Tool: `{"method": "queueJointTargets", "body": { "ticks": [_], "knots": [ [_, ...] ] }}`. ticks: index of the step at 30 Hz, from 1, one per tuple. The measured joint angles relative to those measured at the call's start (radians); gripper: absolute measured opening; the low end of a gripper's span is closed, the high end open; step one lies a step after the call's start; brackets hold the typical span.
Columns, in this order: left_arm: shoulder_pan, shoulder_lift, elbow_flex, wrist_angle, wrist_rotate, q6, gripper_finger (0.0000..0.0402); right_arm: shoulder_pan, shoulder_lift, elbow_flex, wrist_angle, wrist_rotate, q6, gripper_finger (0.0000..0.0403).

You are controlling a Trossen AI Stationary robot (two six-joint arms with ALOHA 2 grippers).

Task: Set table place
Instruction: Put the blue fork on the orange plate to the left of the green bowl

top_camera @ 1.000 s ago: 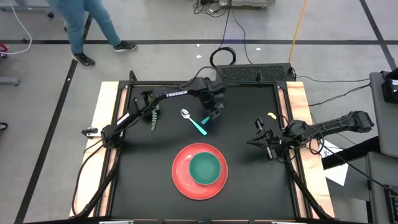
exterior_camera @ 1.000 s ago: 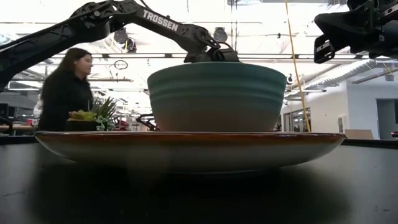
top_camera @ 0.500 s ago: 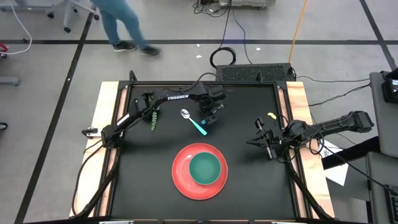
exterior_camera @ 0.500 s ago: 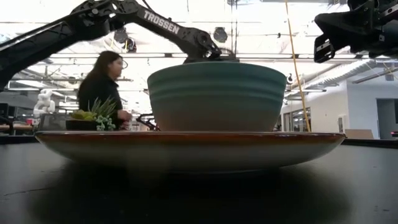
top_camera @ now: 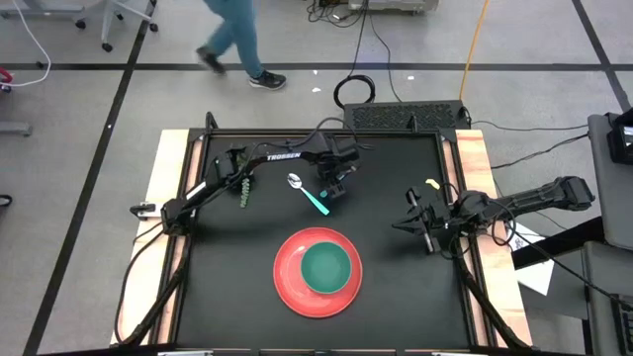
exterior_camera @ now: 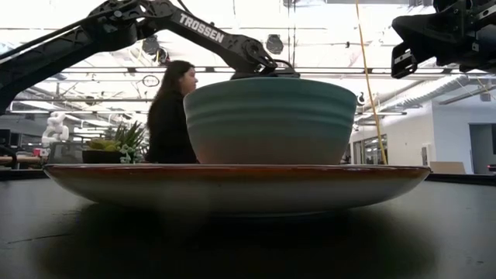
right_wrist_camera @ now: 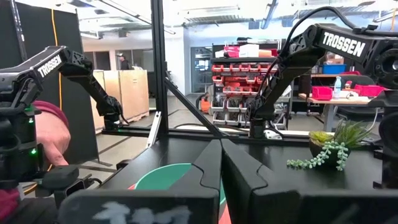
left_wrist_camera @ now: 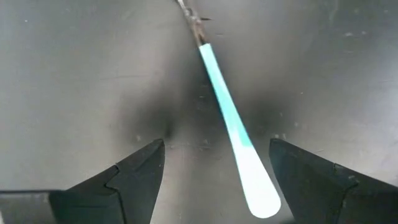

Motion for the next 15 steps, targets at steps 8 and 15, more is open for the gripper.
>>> {"method": "queueJointTargets", "body": {
  "ticks": [8,15],
  "knots": [
    [-0.024,0.000,0.000,-0.035,0.015,0.011,0.0294,0.000,0.000,0.000,0.006,0.000,0.000,0.0000],
    [-0.026,0.000,0.000,-0.045,0.018,0.015,0.0294,0.000,0.000,0.000,0.006,0.000,0.000,0.0000]
  ]
}}
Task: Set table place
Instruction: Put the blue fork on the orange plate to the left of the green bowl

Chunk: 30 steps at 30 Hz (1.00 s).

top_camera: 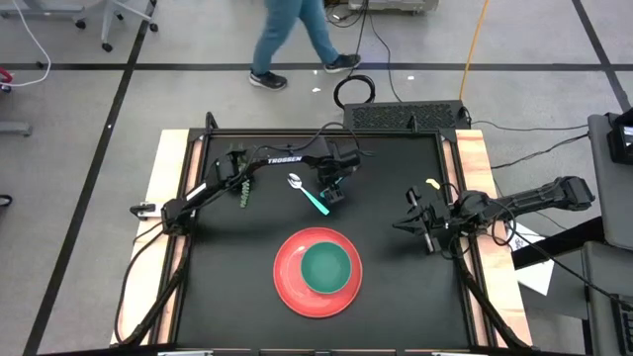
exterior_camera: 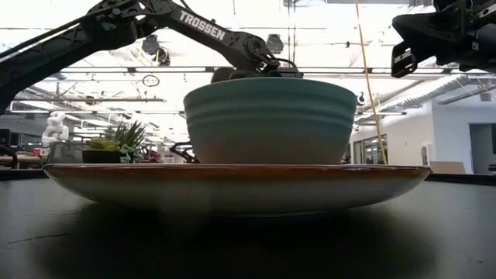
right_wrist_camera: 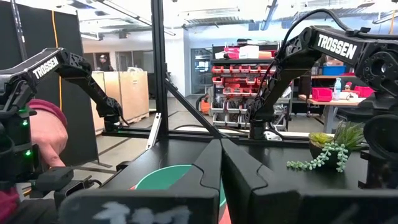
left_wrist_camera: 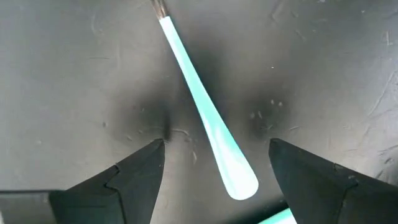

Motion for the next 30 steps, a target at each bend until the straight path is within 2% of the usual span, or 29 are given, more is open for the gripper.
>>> {"method": "queueJointTargets", "body": {
  "ticks": [6,12,19,25,30],
  "knots": [
    [0.001,0.000,0.000,0.008,0.006,0.011,0.0294,0.000,0.000,0.000,0.000,0.000,0.000,0.0000],
    [0.000,0.000,0.026,0.073,0.095,0.042,0.0294,0.000,0.000,0.000,0.000,0.000,0.000,0.0000],
    [-0.023,-0.001,0.124,0.137,0.092,0.039,0.0294,0.000,0.000,0.000,0.000,0.000,0.003,0.0000],
    [-0.038,-0.001,0.216,0.126,0.079,0.095,0.0294,0.000,0.000,0.000,0.000,0.000,0.014,0.0000],
    [-0.045,-0.085,0.220,0.108,0.059,0.140,0.0294,0.000,0.000,0.000,0.000,0.000,0.026,0.0000]
  ]
}}
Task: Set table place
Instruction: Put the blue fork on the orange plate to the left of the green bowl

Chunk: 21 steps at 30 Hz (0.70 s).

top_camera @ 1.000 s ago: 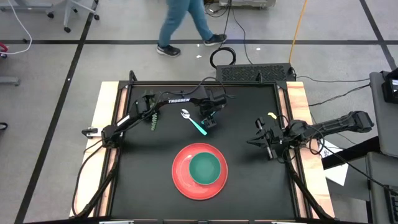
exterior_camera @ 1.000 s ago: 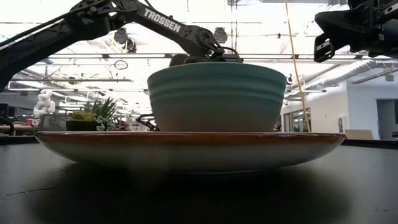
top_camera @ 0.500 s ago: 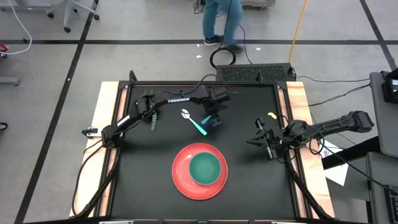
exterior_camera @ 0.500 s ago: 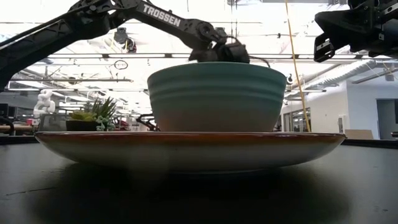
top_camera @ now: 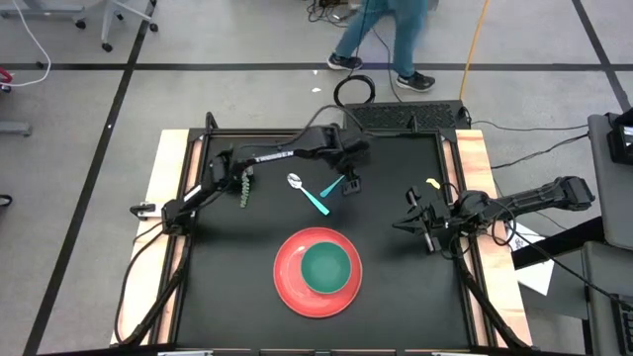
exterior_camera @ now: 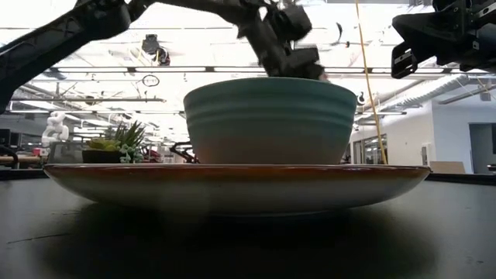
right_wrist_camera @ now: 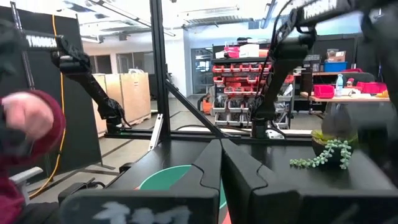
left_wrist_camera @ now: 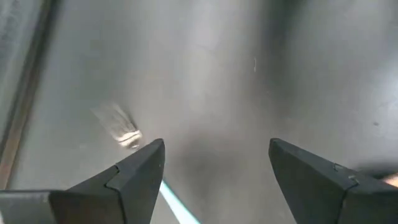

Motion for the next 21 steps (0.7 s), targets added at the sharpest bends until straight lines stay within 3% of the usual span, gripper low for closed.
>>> {"method": "queueJointTargets", "body": {
  "ticks": [14,18,21],
  "knots": [
    [-0.037,-0.399,0.000,-0.069,-0.146,-0.046,0.0281,0.000,0.003,0.000,-0.008,0.000,0.023,0.0000],
    [-0.052,-0.501,0.000,-0.100,-0.170,-0.096,0.0227,0.000,0.003,0.000,-0.008,0.000,0.023,0.0000],
    [-0.074,-0.558,0.000,-0.149,-0.221,-0.099,0.0151,0.000,0.003,0.000,-0.008,0.000,0.023,0.0000]
  ]
}}
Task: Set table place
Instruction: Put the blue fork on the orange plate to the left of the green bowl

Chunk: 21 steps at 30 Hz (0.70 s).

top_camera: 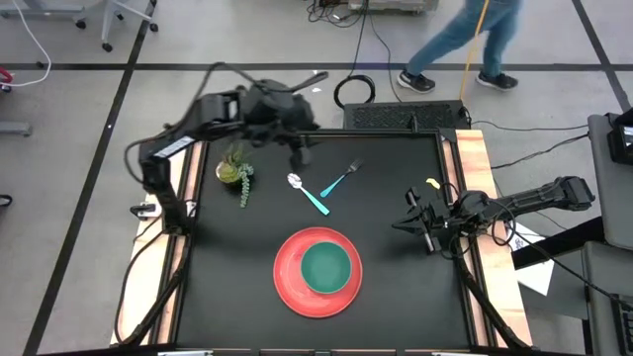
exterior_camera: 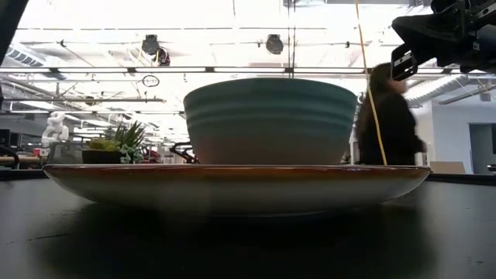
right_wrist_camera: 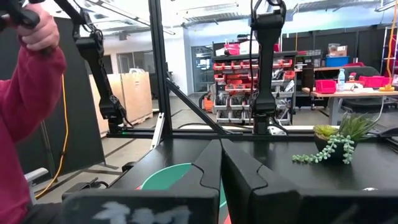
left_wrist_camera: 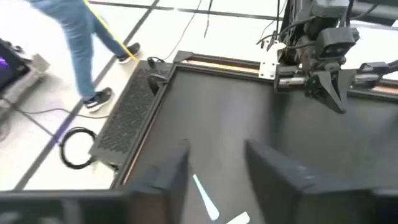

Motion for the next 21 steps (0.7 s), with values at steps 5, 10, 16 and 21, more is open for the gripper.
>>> {"method": "queueJointTargets", "body": {
  "ticks": [5,10,16,21],
  "knots": [
    [-0.041,-0.048,0.000,-0.099,-0.045,-0.012,0.0017,0.000,0.000,0.000,0.000,0.000,0.000,0.0000],
    [-0.099,-0.073,0.000,-0.173,-0.113,-0.048,0.0010,0.000,0.000,0.000,0.000,0.000,0.000,0.0000],
    [-0.199,-0.135,-0.002,-0.177,-0.269,-0.065,0.0004,0.000,0.001,0.000,-0.002,0.000,0.003,0.0000],
    [-0.284,-0.217,-0.104,-0.167,-0.445,-0.109,0.0002,0.000,0.000,0.000,-0.001,0.000,0.003,0.0000]
  ]
}}
